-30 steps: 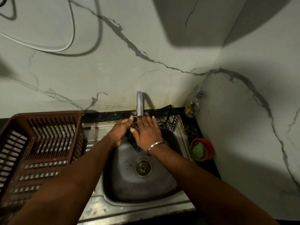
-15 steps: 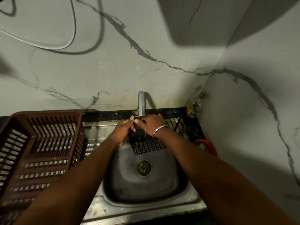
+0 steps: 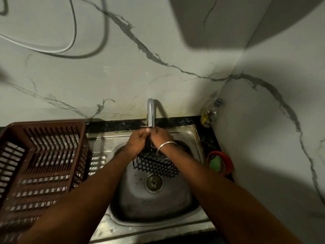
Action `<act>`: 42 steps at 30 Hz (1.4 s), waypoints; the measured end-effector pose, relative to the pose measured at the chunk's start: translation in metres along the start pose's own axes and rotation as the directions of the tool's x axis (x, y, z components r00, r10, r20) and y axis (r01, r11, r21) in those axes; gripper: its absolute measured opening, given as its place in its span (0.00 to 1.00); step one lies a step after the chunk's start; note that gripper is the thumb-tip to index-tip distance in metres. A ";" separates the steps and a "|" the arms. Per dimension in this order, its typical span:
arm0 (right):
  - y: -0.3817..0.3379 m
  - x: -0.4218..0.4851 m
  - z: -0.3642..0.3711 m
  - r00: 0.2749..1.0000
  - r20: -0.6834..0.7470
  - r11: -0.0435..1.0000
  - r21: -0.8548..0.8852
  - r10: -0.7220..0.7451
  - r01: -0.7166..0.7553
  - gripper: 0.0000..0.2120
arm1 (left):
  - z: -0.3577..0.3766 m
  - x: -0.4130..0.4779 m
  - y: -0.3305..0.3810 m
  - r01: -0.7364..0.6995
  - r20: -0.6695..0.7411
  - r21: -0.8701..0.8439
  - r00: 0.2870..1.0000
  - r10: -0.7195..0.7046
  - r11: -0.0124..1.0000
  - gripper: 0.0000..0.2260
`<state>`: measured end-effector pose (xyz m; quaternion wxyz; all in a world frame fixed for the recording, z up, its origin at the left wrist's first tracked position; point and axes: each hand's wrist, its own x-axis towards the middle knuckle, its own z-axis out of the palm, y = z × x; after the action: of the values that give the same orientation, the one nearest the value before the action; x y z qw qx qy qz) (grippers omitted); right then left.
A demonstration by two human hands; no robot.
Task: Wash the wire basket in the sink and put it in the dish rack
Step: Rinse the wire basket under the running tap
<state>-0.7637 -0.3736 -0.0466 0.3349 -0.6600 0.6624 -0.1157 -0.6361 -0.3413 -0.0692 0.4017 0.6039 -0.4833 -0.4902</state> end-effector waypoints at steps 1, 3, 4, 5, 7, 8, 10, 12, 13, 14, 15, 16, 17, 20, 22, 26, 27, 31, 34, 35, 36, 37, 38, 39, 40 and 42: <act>0.001 -0.002 0.003 1.000 0.012 0.999 0.029 -0.029 0.029 0.25 | 0.000 0.000 0.000 0.001 -0.009 0.013 1.000 0.000 1.000 0.15; 0.008 -0.005 0.006 0.998 0.022 0.995 0.083 -0.059 0.057 0.26 | -0.002 0.000 -0.002 0.001 -0.002 0.033 1.000 -0.001 0.999 0.15; 0.013 -0.005 0.006 0.998 0.025 0.995 0.092 -0.050 0.048 0.28 | -0.004 0.000 -0.004 0.003 0.007 0.044 1.000 -0.004 0.999 0.16; 0.017 -0.004 0.006 0.999 0.031 0.994 0.103 -0.038 0.034 0.30 | -0.007 0.000 -0.004 0.012 0.013 0.049 1.000 -0.013 0.999 0.16; 0.022 -0.001 0.002 0.999 0.039 0.984 0.176 -0.017 0.010 0.29 | -0.011 0.000 -0.002 0.021 0.030 0.037 0.999 -0.023 0.999 0.16; 0.023 0.000 0.001 0.999 0.032 0.974 0.226 -0.008 0.001 0.28 | -0.013 0.001 0.000 0.017 0.047 0.050 0.999 -0.019 0.999 0.16; 0.021 0.001 -0.004 1.000 0.016 0.950 0.311 0.024 -0.027 0.28 | -0.020 0.001 0.003 0.008 0.080 0.148 0.997 -0.020 0.989 0.18; 0.023 0.004 -0.008 0.996 -0.001 0.919 0.384 0.092 -0.084 0.28 | -0.028 0.000 0.004 0.004 0.100 0.242 0.995 -0.029 0.970 0.21; 0.023 0.006 -0.011 0.991 0.000 0.902 0.415 0.136 -0.124 0.27 | -0.030 -0.001 0.004 0.002 0.103 0.268 0.994 -0.031 0.963 0.22; 0.022 0.008 -0.013 0.984 0.016 0.883 0.439 0.178 -0.167 0.26 | -0.030 -0.003 0.004 0.012 0.094 0.275 0.995 -0.039 0.961 0.22; 0.020 0.009 -0.014 0.978 0.047 0.863 0.464 0.202 -0.200 0.25 | -0.029 -0.003 0.005 0.026 0.085 0.282 0.995 -0.051 0.959 0.22; 0.017 0.010 -0.014 0.978 0.076 0.857 0.473 0.193 -0.205 0.22 | -0.026 -0.004 0.006 0.022 0.081 0.295 0.996 -0.048 0.955 0.21; 0.015 0.012 -0.012 0.986 0.080 0.877 0.451 0.147 -0.167 0.19 | -0.023 -0.004 0.007 0.007 0.083 0.301 0.996 -0.034 0.954 0.22; 0.009 0.012 -0.011 1.000 0.024 0.972 0.235 -0.009 0.003 0.13 | -0.022 -0.003 0.006 -0.034 0.101 0.324 0.995 0.001 0.945 0.20; 0.016 0.015 -0.015 1.000 -0.017 0.977 0.213 -0.015 0.019 0.19 | -0.027 -0.001 0.004 -0.061 0.142 0.295 0.990 0.019 0.953 0.18; 0.027 0.015 -0.018 0.998 -0.064 0.964 0.266 0.020 -0.002 0.24 | -0.026 -0.002 0.006 -0.051 0.168 0.301 0.986 0.000 0.952 0.15; 0.025 0.013 -0.016 0.997 -0.073 0.975 0.223 0.004 0.012 0.24 | -0.025 0.000 0.007 -0.040 0.156 0.320 0.988 -0.012 0.947 0.15; 0.017 0.005 -0.006 0.985 -0.134 0.990 -0.110 -0.105 0.090 0.21 | -0.023 0.008 0.013 -0.027 0.126 0.359 0.992 -0.020 0.933 0.14; 0.019 0.012 -0.014 0.985 -0.140 0.986 -0.147 -0.102 0.082 0.24 | -0.025 0.010 0.021 -0.025 0.152 0.301 0.988 -0.023 0.953 0.12; 0.019 0.015 -0.017 0.989 -0.127 0.993 -0.097 -0.080 0.068 0.25 | -0.028 0.009 0.024 -0.021 0.165 0.263 0.986 -0.024 0.965 0.11; 0.021 0.017 -0.022 0.991 -0.117 0.996 -0.065 -0.067 0.059 0.26 | -0.031 0.008 0.026 0.002 0.175 0.228 0.984 -0.043 0.974 0.10; 0.021 0.019 -0.026 0.993 -0.108 0.998 -0.048 -0.052 0.047 0.26 | -0.034 0.006 0.027 0.030 0.176 0.185 0.982 -0.064 0.982 0.09; 0.023 0.022 -0.028 0.994 -0.104 0.998 -0.041 -0.043 0.038 0.27 | -0.036 0.005 0.025 0.069 0.154 0.131 0.984 -0.089 0.989 0.10; 0.024 0.021 -0.030 0.994 -0.106 0.999 -0.033 -0.023 0.020 0.27 | -0.038 0.004 0.023 0.103 0.112 0.056 0.988 -0.108 0.993 0.13; 0.022 0.019 -0.031 0.994 -0.109 0.999 -0.038 -0.008 0.004 0.27 | -0.037 0.004 0.022 0.128 0.066 -0.017 0.990 -0.127 0.992 0.16; 0.014 0.014 -0.025 0.993 -0.117 0.991 -0.130 -0.036 0.021 0.26 | -0.029 0.003 0.027 0.149 -0.008 -0.089 0.989 -0.151 0.985 0.15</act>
<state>-0.7888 -0.3925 -0.0405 0.2499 -0.6817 0.6777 -0.1165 -0.6130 -0.3492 -0.0380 0.3934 0.6240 -0.4114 -0.5353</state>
